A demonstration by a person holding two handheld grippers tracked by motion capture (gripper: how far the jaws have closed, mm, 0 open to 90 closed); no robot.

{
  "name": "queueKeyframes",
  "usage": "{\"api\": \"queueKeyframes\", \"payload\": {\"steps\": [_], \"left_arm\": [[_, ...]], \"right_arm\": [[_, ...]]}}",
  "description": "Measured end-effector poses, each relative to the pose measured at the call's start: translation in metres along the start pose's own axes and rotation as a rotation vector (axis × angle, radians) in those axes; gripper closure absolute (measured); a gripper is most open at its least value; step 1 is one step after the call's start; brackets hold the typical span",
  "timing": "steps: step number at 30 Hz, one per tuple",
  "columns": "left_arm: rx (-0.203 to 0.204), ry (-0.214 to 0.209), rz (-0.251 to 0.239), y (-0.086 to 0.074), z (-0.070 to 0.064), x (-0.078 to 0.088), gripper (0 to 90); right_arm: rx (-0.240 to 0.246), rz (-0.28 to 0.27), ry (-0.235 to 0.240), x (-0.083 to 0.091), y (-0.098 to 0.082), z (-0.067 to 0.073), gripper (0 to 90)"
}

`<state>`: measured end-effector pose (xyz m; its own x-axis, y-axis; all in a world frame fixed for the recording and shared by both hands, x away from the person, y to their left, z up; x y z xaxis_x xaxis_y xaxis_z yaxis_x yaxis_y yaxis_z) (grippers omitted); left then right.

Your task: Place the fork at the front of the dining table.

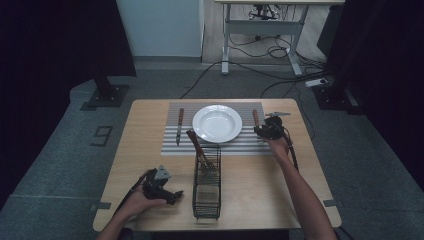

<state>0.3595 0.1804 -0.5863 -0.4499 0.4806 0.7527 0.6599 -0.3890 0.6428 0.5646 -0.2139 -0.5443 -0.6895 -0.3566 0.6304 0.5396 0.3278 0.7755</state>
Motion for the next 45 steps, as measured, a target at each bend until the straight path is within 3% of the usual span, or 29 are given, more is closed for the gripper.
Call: {"api": "queueKeyframes", "payload": {"steps": [15, 25, 35, 40, 45], "left_arm": [[0.001, 0.0, 0.0, 0.0, 0.0, 0.0, 0.0], [0.002, 0.002, 0.0, 0.0, 0.0, 0.0, 0.0], [0.002, 0.002, -0.001, 0.0, 0.0, 0.0, 0.0], [0.002, 0.002, -0.001, 0.0, 0.0, 0.0, 0.0], [0.003, 0.003, -0.001, 0.0, 0.0, 0.0, 0.0]], "right_arm": [[0.078, -0.038, 0.051, 0.035, -0.003, 0.016, 53.0], [0.115, -0.083, 0.093, 0.078, -0.016, 0.035, 50.3], [0.101, -0.154, 0.176, 0.12, -0.038, 0.061, 44.8], [0.114, -0.165, 0.204, 0.128, -0.055, 0.075, 42.2], [0.121, -0.164, 0.195, 0.128, -0.058, 0.077, 39.8]]}}
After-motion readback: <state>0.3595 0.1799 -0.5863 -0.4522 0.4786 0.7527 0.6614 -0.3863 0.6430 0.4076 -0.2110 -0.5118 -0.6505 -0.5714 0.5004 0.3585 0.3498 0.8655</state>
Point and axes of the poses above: each handheld gripper's, and its own axes: x roughly backward along the jaws, y roughly out of its top, z roughly to its left, the point moved 5 cm from there along -x, roughly forward along the jaws, and after that the axes turned 12 degrees about x, right-handed, at the moved point
